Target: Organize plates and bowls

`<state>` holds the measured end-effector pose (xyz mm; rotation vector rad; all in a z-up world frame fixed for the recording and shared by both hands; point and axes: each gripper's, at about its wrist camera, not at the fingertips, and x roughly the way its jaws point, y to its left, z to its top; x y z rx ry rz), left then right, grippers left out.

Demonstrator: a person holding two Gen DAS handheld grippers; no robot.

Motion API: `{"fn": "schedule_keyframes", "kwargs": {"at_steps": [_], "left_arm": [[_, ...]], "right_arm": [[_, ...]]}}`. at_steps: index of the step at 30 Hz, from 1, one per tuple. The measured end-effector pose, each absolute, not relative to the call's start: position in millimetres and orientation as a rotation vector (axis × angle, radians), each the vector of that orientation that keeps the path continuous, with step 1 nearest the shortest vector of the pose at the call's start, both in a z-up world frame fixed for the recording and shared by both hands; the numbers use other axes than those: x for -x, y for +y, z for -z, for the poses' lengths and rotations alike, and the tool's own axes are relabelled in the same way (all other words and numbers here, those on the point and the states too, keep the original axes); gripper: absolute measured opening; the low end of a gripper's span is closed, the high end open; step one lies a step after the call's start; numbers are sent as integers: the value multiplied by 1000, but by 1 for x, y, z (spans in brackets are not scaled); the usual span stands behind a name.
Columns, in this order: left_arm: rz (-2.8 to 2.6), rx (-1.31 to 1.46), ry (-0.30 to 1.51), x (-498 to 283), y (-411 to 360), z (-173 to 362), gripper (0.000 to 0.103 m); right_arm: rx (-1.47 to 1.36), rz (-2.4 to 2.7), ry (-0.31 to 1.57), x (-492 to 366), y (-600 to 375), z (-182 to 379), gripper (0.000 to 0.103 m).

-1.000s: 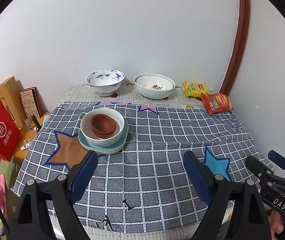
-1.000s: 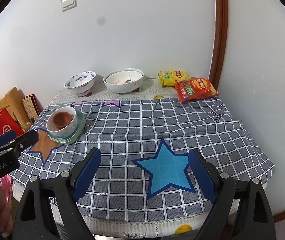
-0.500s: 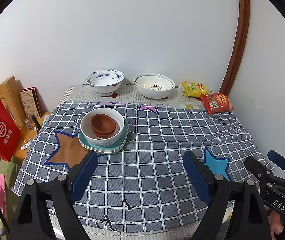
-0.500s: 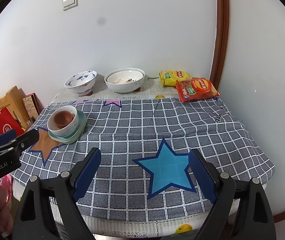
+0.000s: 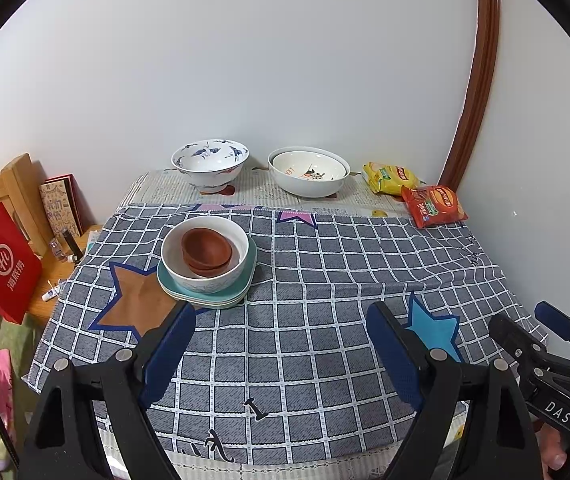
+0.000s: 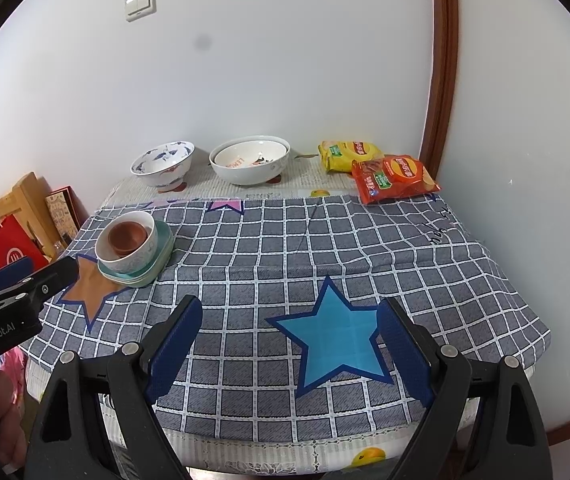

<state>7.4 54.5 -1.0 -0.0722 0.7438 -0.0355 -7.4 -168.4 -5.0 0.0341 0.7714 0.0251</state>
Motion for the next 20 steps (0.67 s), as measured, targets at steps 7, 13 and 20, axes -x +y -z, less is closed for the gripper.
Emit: {"fn": "schedule_keyframes", "kwargs": {"at_steps": [7,13,20], "left_arm": [[35,71,743,-7,54,1,87],[37,68,742,-7,54,1,87],[36,69,741,-7,54,1,87]], "right_arm": [[-36,-24,769,9,-168,5,88],[-36,-25,769,9,-169,6,88],[-34,-28,769,9,-168,7,88]]}}
